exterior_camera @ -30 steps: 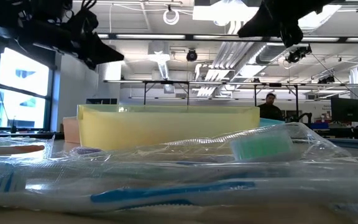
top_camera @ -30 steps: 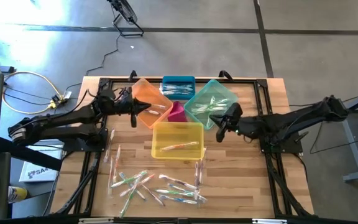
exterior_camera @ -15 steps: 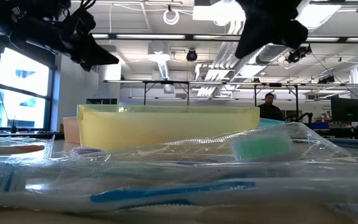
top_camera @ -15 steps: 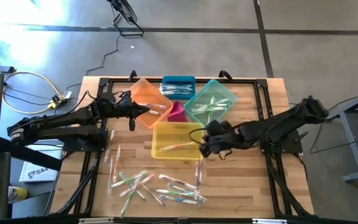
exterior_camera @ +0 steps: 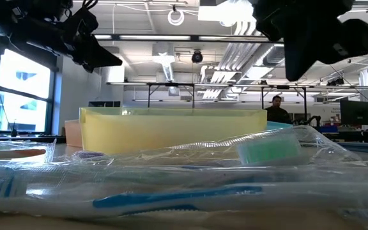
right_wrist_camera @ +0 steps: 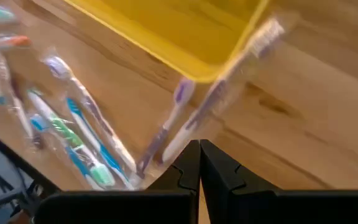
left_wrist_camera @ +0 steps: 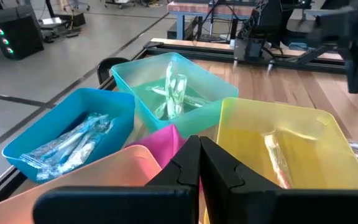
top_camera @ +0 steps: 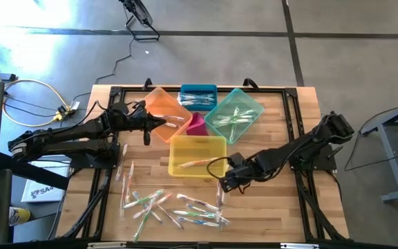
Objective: Pick & Place Toothbrushes
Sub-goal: Put the purple toothbrush into the orange bin
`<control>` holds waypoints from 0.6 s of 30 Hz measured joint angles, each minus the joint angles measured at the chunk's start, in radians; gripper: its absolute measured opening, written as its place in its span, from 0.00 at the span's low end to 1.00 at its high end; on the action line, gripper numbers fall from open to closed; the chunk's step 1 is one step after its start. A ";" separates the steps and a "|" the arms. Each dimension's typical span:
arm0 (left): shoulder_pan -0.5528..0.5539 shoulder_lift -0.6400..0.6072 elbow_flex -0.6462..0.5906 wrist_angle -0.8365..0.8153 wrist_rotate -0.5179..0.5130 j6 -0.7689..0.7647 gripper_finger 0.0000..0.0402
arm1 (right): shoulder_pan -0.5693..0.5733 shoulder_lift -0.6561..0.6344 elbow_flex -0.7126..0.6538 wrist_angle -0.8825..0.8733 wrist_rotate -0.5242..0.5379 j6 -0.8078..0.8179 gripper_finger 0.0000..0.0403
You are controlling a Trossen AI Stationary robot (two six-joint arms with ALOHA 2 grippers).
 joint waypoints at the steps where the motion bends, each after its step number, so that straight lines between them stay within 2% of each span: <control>1: 0.000 0.000 0.000 0.001 -0.009 0.000 0.00 | 0.006 0.008 0.000 0.001 -0.005 0.024 0.01; 8: 0.000 0.000 0.000 -0.010 -0.048 -0.001 0.00 | 0.023 0.063 0.000 0.052 -0.019 0.067 0.01; 18: 0.000 0.001 0.000 -0.040 -0.051 -0.001 0.00 | 0.022 0.077 0.000 0.153 -0.021 -0.040 0.01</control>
